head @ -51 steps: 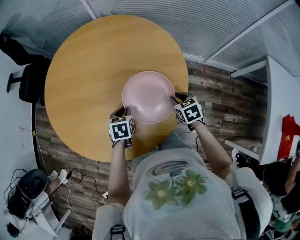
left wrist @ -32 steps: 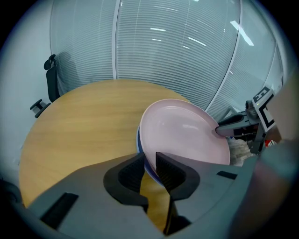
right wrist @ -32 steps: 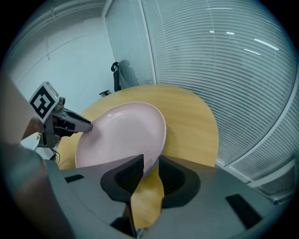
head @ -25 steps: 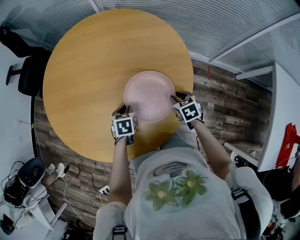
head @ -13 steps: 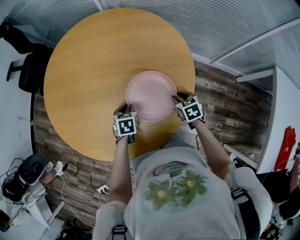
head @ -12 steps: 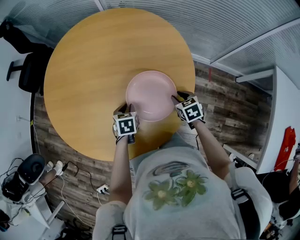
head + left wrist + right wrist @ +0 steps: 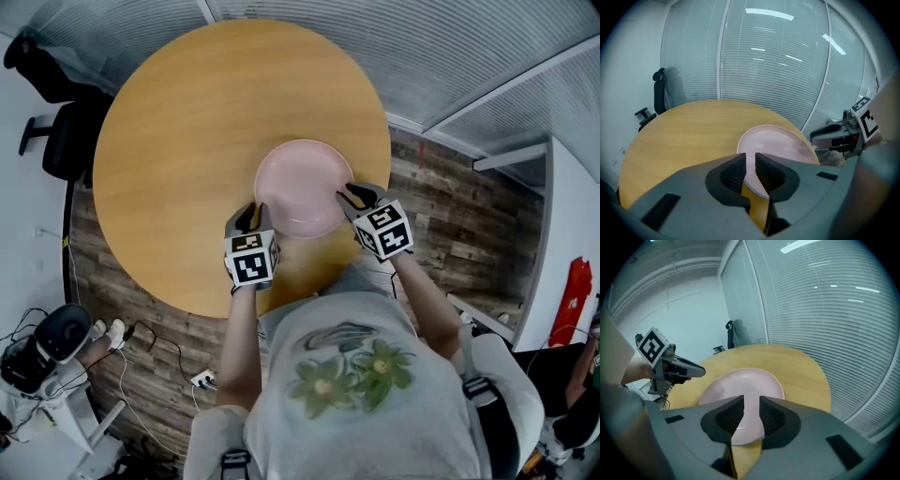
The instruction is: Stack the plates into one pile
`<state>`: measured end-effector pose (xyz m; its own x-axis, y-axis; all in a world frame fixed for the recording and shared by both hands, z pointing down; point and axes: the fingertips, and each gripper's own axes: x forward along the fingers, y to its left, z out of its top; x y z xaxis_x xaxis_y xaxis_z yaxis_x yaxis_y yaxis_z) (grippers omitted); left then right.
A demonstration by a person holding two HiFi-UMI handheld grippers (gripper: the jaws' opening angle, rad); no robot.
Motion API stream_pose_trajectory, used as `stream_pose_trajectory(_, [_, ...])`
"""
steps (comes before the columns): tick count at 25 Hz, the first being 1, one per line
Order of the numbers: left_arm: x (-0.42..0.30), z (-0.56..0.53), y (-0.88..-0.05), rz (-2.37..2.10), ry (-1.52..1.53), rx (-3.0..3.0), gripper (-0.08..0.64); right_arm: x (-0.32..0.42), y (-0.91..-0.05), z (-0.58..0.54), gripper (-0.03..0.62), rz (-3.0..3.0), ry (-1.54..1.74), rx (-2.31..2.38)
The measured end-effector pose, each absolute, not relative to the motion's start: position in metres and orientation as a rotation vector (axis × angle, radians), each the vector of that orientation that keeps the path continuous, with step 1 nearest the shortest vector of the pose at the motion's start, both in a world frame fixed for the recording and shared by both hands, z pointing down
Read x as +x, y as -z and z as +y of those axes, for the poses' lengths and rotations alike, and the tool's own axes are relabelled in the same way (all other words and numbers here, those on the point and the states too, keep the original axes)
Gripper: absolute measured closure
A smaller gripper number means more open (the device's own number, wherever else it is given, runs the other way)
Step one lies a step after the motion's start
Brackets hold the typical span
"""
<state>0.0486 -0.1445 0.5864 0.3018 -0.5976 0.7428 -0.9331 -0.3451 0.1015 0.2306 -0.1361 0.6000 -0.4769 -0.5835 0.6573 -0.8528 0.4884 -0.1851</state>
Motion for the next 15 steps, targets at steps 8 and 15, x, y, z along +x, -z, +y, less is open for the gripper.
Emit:
stream_pose_trajectory(8, [0.086, -0.098, -0.558, -1.211, -0.749, 2.215, 0.528, 0.184, -0.551, -0.103, 0.516, -2.471, -0.589, 1.041])
stream_pose_trajectory(15, [0.101, -0.078, -0.538, -1.178, -0.662, 2.262, 0.529, 0.160, -0.537, -0.076, 0.545, -2.522, -0.573, 0.952])
